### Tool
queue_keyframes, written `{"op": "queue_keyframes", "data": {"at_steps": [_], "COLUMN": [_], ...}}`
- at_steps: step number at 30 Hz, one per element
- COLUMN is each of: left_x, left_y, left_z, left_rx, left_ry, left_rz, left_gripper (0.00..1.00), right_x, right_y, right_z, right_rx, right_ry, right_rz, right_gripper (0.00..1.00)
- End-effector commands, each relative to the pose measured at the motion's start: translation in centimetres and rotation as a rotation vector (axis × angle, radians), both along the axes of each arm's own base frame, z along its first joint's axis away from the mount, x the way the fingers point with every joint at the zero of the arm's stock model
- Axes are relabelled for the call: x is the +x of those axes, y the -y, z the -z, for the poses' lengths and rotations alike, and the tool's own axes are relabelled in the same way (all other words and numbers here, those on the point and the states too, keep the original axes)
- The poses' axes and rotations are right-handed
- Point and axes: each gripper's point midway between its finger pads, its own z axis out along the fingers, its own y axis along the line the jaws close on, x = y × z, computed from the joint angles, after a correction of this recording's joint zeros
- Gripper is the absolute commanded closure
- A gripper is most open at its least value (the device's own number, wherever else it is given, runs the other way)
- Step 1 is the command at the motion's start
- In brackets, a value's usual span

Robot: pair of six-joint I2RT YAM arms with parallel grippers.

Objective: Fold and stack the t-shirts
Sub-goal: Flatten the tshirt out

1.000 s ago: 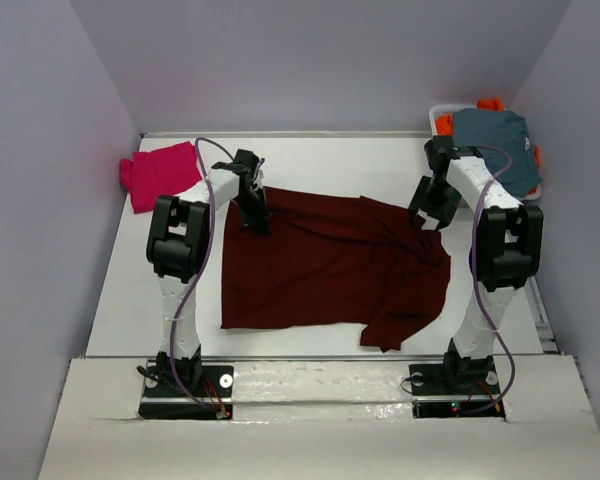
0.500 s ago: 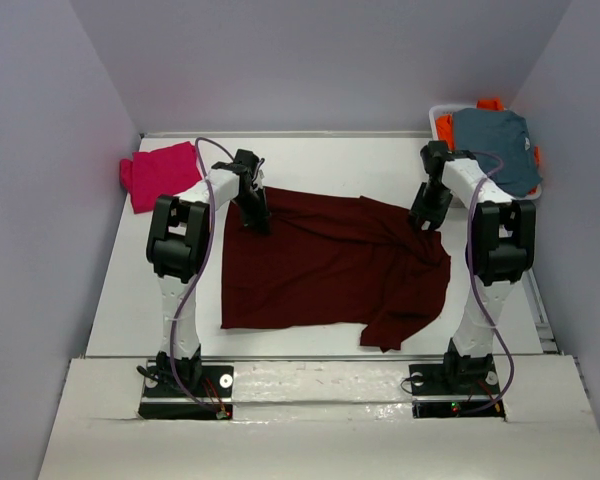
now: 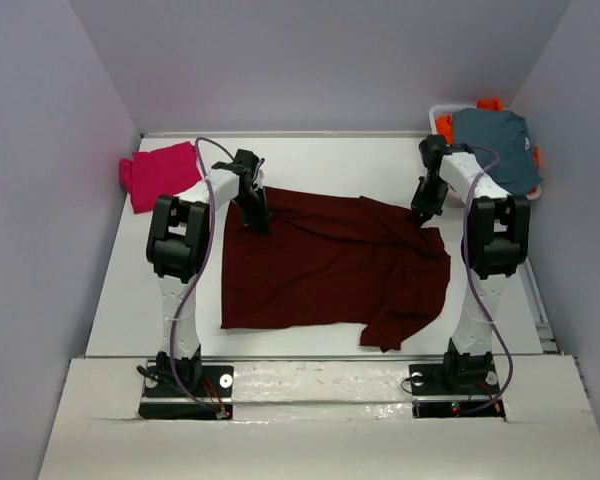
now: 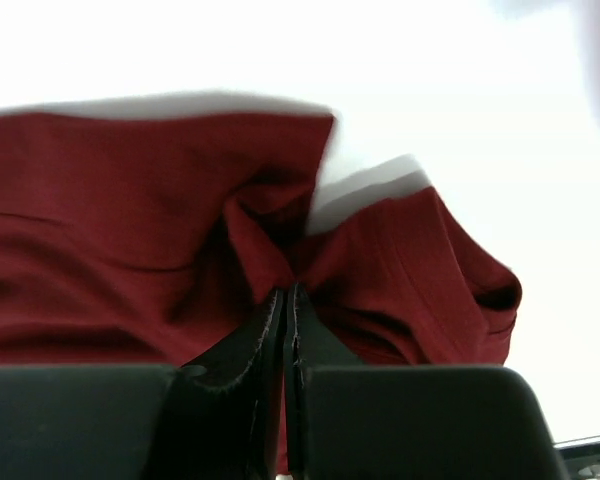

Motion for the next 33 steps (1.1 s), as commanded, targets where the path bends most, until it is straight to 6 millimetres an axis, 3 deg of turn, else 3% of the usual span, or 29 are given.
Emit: {"op": "queue_keyframes", "data": {"at_steps": [1,2,4,7,9,15,25,33], "left_x": [0.0,0.0,0.0,0.0,-0.1,-0.4,1.0,-0.3], "left_y": [-0.2,-0.2,-0.2,-0.4,-0.4,-0.8,-4.2,-8.2], "left_z": [-0.6,-0.6,-0.6,-0.6,-0.6,-0.4,-1.2,-1.3], "left_rx": [0.012,0.013,0.014,0.021,0.023,0.043,0.092,0.088], "left_ry": [0.006,0.004,0.005,0.007,0.006,0.005,0.043,0.033], "left_rz": [0.012,0.012,0.011,0.009,0.009,-0.003,-0.088,-0.204], "left_gripper": [0.91,0.91,0.91,0.91,0.92,0.92,0.93,0.93], "right_x": [3.8,5.0,5.2,7.4,8.2,10.9,11.9,12.3], "right_y": [-0.2,-0.2,-0.1,0.0,-0.1,-0.2,0.3,0.9], "right_z": [-4.8,-5.6,-5.5,-7.6,-8.0,-7.0,-4.4,-4.7], "right_rx": [0.001,-0.003,-0.007,-0.017,-0.018,-0.018,-0.051,-0.062], "right_ry": [0.130,0.159,0.146,0.208,0.224,0.242,0.230,0.240], "right_rz": [-0.014,-0.015,-0.018,-0.024,-0.028,-0.033,-0.043,-0.047], "right_gripper": [0.93,0.93,0.93,0.93,0.93,0.93,0.93,0.93]}}
